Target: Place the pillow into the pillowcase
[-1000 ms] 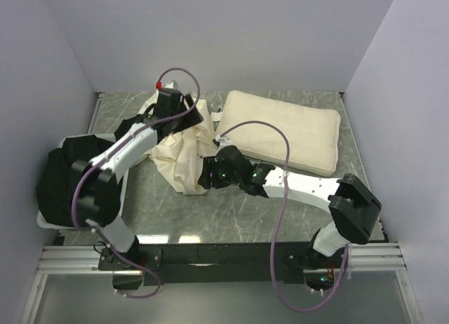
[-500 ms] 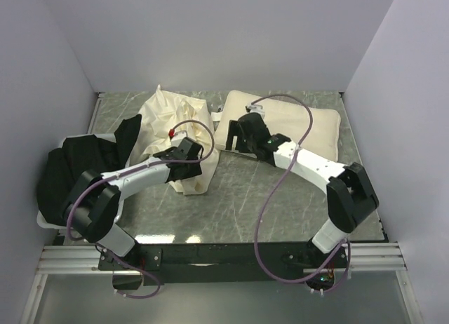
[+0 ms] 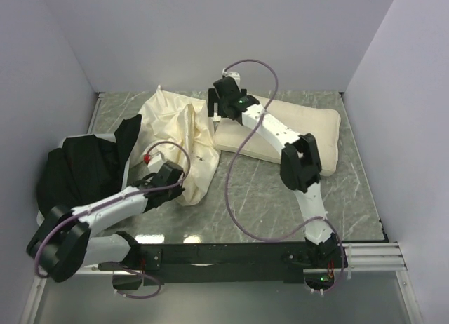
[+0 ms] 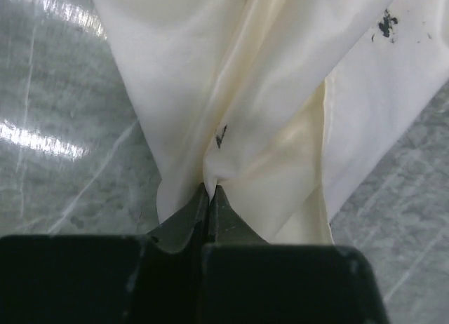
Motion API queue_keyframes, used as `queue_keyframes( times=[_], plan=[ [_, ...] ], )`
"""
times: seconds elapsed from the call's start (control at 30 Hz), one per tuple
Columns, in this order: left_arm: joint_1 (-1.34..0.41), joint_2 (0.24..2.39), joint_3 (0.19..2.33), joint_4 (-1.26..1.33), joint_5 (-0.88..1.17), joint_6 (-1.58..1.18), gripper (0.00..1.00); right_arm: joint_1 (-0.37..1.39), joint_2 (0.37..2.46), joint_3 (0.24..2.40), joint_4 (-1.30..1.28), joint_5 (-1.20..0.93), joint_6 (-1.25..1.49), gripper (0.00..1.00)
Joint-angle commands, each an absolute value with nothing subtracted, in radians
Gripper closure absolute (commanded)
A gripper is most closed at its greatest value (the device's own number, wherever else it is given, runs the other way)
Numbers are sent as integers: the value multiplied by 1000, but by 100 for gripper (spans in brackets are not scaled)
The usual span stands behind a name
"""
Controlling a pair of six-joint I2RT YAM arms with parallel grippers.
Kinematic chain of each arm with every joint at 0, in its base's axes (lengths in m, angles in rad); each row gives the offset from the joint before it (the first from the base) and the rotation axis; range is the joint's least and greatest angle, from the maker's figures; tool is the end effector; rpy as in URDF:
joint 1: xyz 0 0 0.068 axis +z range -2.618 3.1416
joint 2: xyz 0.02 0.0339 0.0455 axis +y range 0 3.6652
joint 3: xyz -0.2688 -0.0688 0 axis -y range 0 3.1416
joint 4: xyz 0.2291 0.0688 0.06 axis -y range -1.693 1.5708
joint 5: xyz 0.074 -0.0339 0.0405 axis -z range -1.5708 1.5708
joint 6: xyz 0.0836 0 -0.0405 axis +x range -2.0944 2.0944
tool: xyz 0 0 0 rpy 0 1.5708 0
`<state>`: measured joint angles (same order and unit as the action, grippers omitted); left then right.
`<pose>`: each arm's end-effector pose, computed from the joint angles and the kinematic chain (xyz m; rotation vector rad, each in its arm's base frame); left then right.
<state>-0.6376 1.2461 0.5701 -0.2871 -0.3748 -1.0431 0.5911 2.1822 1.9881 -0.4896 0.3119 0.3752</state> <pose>0.2088 -0.1166 0.1471 -0.6370 2.3741 -0.2627 0.4541 0.2739 0.2513 -0.0742 2.2205 0.1806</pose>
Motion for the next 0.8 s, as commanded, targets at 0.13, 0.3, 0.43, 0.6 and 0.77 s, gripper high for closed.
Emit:
queue_keyframes(
  times=[0.13, 0.3, 0.43, 0.6, 0.77],
  plan=[
    [-641, 1002, 384, -193, -284, -1213, 99, 591, 2320, 2036, -668, 344, 356, 12],
    [-643, 971, 334, -184, -247, -1212, 99, 517, 2091, 1601, -490, 315, 396, 60],
    [-643, 957, 318, -198, -239, -1229, 99, 463, 1791, 1332, -393, 282, 419, 97],
    [-643, 876, 330, -281, -308, -1289, 90, 454, 1554, 1113, -325, 202, 454, 100],
    [-643, 857, 448, -376, -394, -1220, 58, 454, 1445, 1034, -305, 146, 485, 100]
  ],
)
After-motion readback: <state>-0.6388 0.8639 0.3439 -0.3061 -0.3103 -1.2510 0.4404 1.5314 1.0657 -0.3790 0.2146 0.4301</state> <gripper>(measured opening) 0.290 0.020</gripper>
